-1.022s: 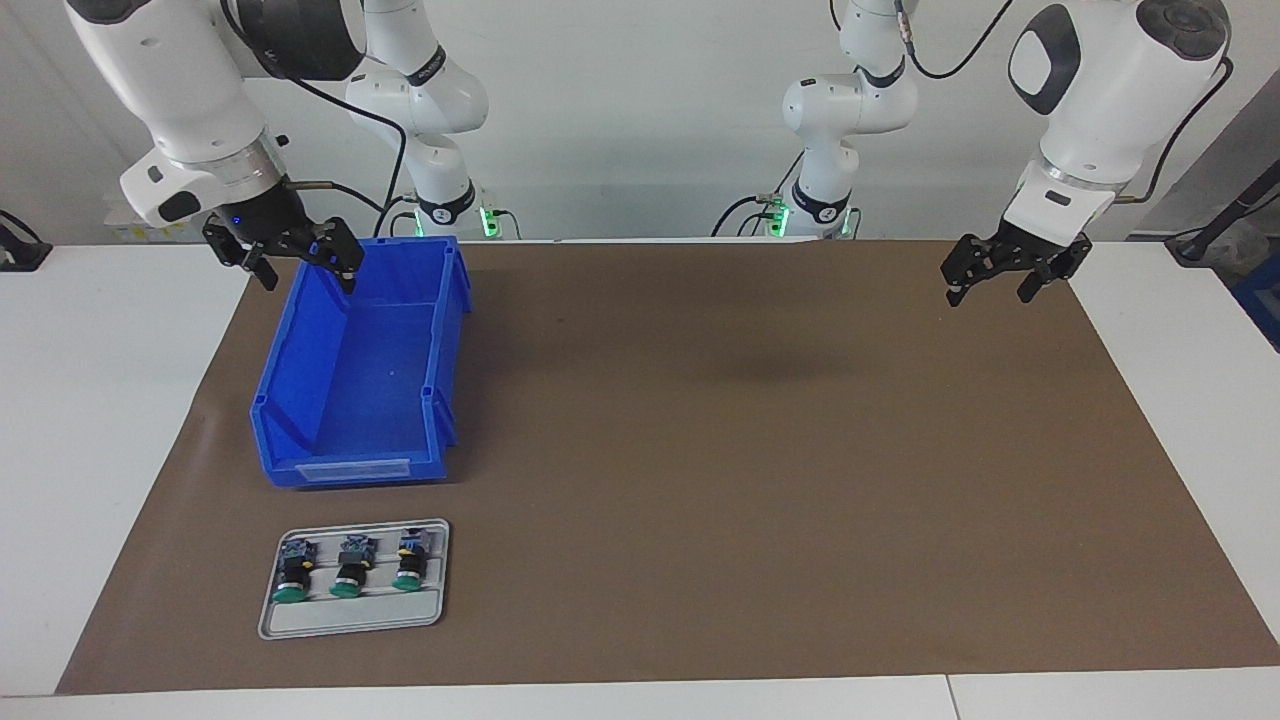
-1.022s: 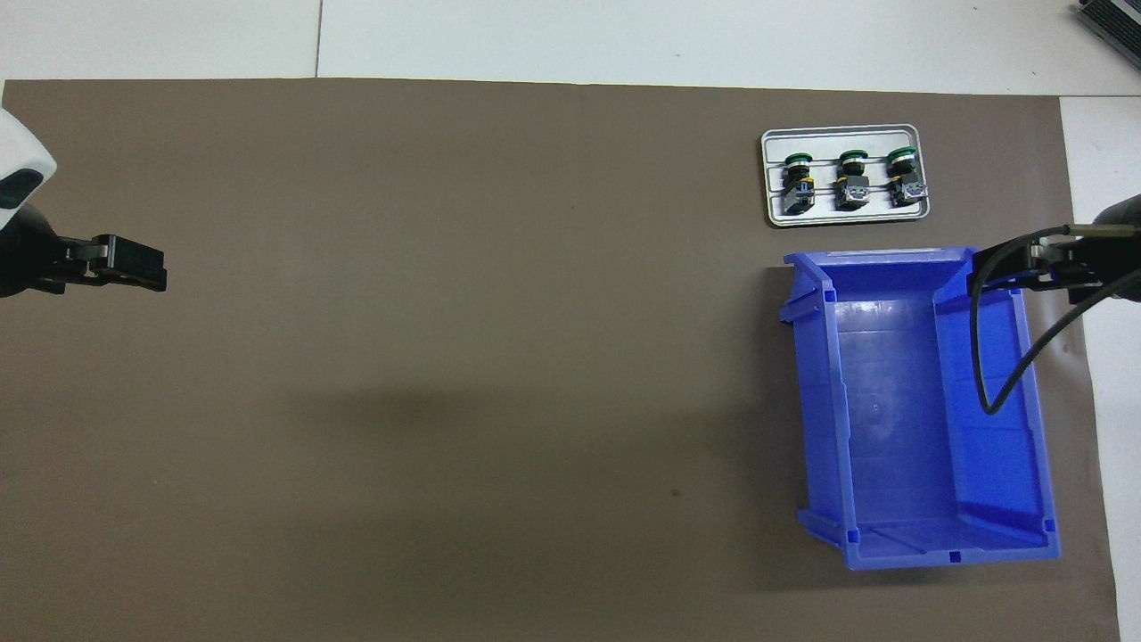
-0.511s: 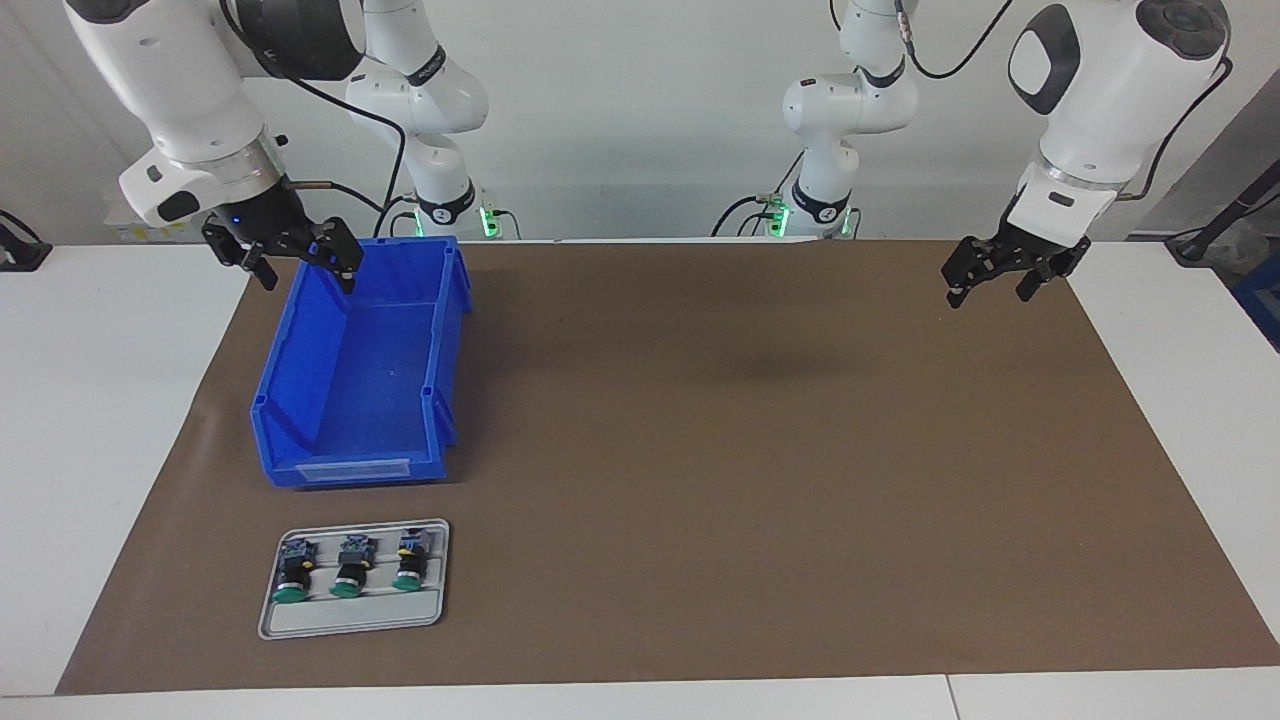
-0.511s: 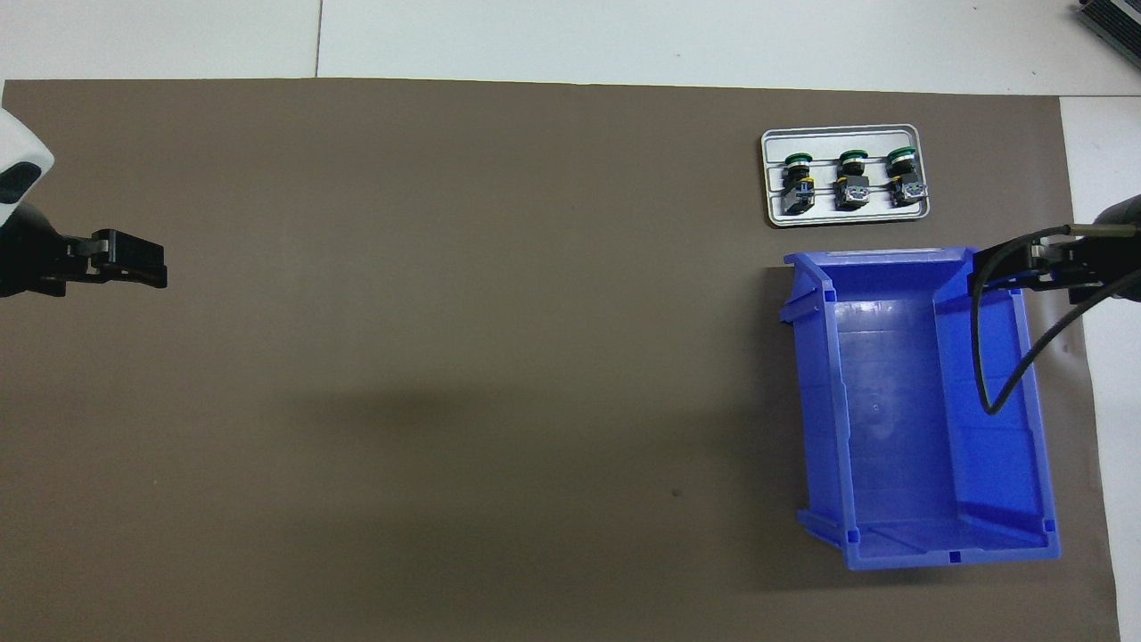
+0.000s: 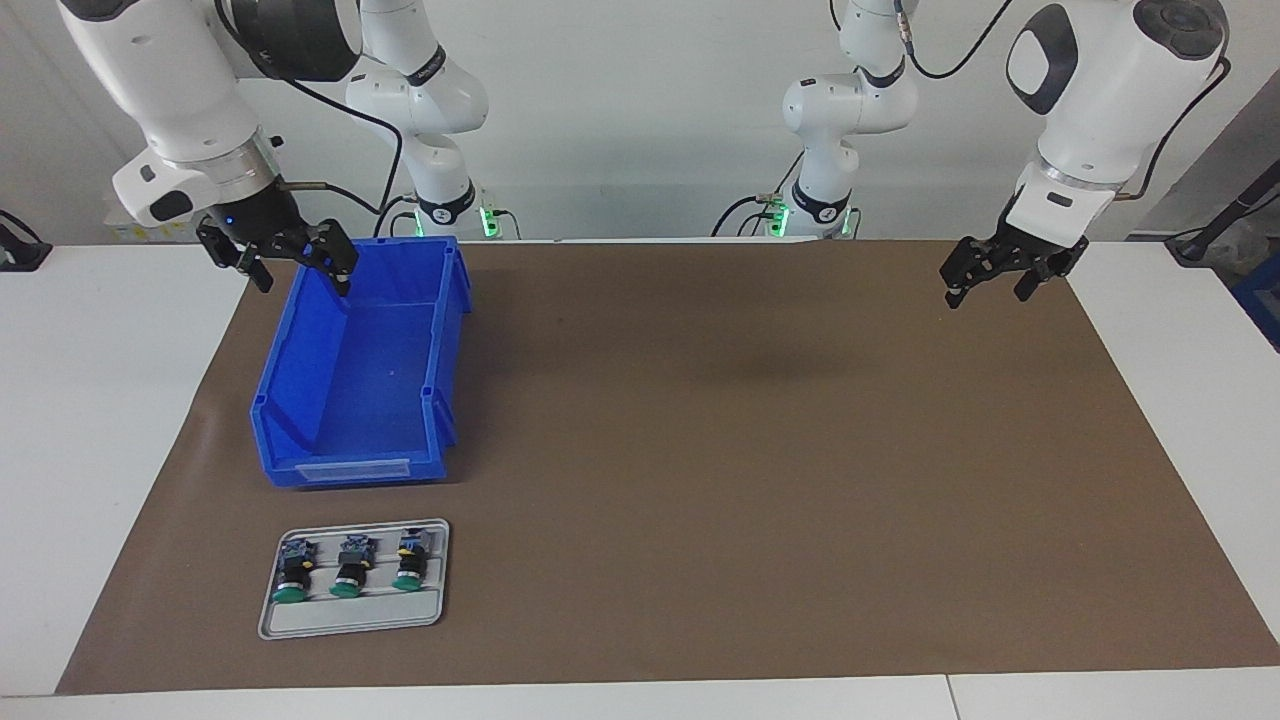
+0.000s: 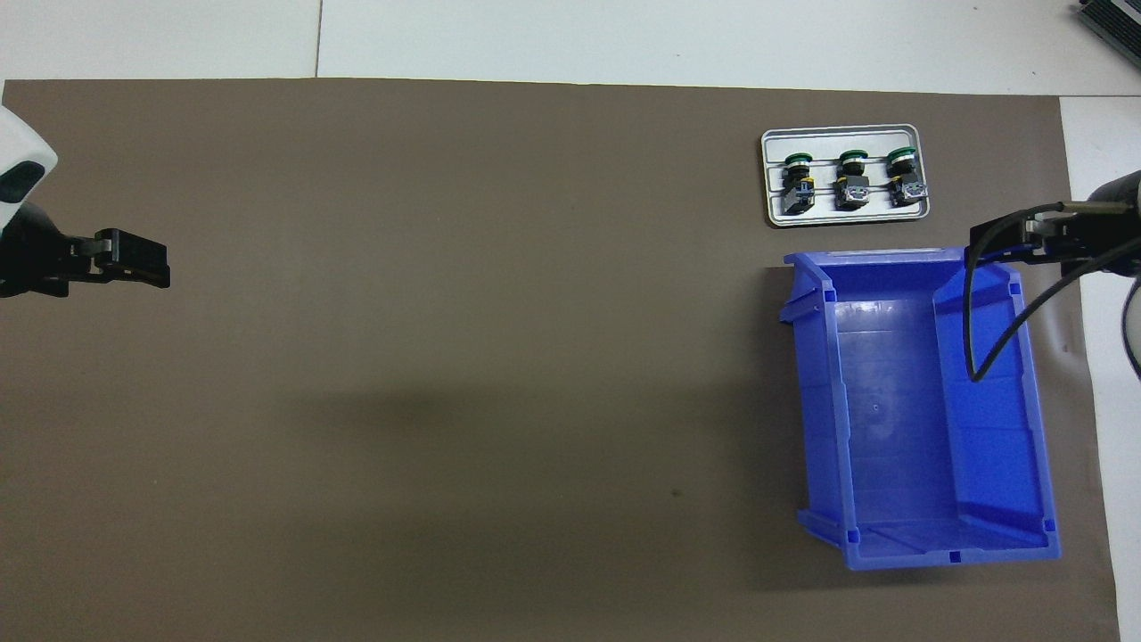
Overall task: Place and press button with both arms
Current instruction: 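Reach the right gripper to the green-black part on the metal tray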
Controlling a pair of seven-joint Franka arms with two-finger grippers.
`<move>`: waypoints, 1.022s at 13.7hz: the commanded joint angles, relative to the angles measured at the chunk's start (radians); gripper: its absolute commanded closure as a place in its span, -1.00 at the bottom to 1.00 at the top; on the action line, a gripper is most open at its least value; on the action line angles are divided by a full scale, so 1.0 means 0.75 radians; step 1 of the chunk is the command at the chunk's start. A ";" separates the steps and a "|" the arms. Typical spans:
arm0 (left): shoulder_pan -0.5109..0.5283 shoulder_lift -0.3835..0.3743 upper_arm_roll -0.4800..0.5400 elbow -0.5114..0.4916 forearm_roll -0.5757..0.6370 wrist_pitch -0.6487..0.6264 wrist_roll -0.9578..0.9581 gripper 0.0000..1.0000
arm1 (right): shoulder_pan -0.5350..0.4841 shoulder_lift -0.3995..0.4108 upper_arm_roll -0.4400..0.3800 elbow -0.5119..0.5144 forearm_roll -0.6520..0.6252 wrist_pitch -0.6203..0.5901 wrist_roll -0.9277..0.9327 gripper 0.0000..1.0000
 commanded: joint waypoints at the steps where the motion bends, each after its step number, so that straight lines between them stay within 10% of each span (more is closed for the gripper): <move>1: 0.009 -0.038 0.006 -0.041 0.005 0.005 -0.020 -1.00 | -0.026 0.136 0.012 0.079 0.002 0.070 -0.014 -0.95; 14: 0.025 -0.038 0.006 -0.041 0.005 0.005 -0.020 -1.00 | -0.026 0.755 0.022 0.390 0.002 0.522 -0.055 -0.91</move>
